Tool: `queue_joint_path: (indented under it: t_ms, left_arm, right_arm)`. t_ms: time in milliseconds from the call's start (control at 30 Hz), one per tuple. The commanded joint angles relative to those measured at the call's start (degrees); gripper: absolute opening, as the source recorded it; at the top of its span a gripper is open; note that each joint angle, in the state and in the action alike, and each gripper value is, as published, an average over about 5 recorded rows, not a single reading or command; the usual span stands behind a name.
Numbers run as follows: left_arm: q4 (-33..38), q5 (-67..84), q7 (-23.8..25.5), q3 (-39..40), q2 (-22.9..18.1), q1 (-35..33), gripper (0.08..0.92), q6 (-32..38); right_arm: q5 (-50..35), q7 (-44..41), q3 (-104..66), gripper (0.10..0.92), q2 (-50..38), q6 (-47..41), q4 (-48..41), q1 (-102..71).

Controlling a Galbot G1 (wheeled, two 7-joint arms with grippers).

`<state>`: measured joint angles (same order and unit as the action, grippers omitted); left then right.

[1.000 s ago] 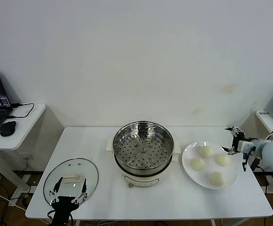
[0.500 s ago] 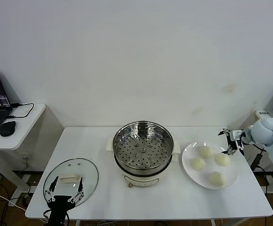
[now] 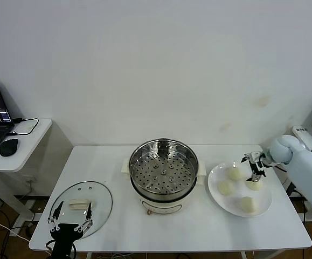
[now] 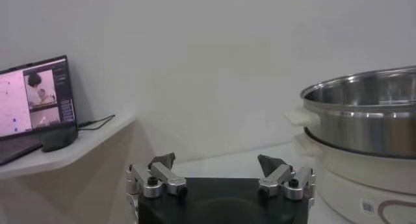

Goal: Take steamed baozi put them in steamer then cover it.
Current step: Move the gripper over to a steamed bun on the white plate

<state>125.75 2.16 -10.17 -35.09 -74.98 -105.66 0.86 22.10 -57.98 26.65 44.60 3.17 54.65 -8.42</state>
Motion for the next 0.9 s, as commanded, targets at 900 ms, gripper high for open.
queue_joint_path:
  t_ms: [900]
  left_arm:
    - [-0.08, 0.32, 0.04, -0.58, -0.04, -0.25, 0.823, 0.60]
  right_arm:
    - [3.27, -0.31, 0.56, 0.645, 7.14, -0.12, -10.15, 1.32]
